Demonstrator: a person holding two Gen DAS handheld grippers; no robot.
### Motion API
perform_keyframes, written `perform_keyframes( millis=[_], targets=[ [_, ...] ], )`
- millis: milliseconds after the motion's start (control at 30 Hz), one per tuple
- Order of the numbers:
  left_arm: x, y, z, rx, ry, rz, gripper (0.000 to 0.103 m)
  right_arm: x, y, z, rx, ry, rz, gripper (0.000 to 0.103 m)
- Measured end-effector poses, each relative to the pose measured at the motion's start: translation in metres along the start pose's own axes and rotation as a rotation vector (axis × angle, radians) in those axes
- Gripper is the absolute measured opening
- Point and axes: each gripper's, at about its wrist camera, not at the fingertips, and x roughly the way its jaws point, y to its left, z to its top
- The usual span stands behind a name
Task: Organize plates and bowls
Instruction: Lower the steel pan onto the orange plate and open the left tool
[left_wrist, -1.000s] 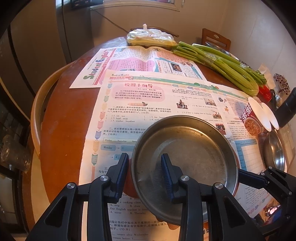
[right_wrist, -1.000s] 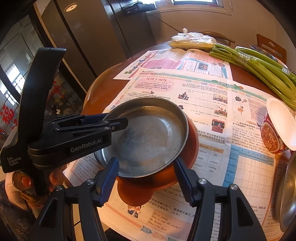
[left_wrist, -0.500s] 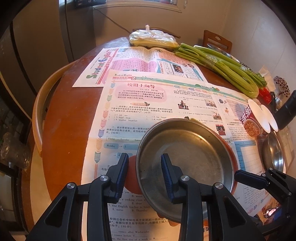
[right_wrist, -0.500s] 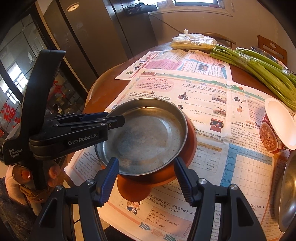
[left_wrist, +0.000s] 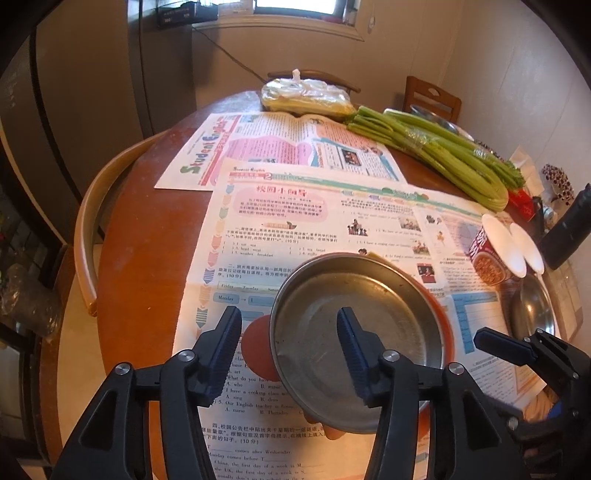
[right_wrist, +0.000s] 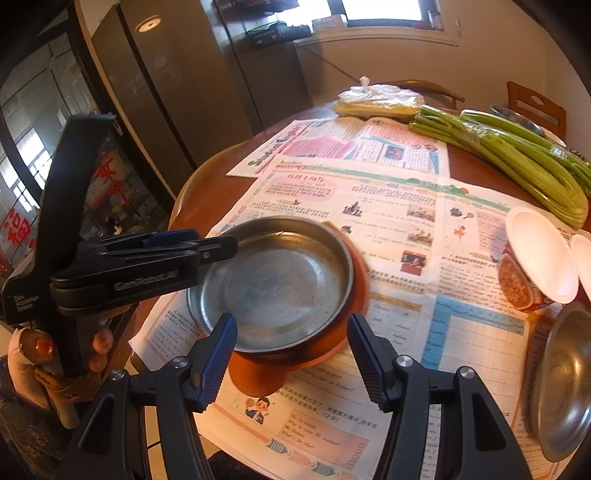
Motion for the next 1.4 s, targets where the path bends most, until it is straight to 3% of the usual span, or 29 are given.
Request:
perform_keyframes(
  millis=[300, 733, 1400],
  targets=[
    [-0.006, 0.017, -0.010, -0.090, 0.000, 0.009, 0.062, -0.004, -0.017, 0.000, 0.034, -0.013, -0.013, 0.062],
    [0.010, 0.029, -0.033, -0.229, 0.067, -0.120, 0.066, 0.019, -0.028, -0.001, 0.071, 0.043, 0.014, 0.062],
    [0.046, -0.005, -0.025, -0.172, 0.157, -0.153, 0.066, 0.048, -0.021, 0.003, -0.003, 0.093, 0.037, 0.062]
  ],
)
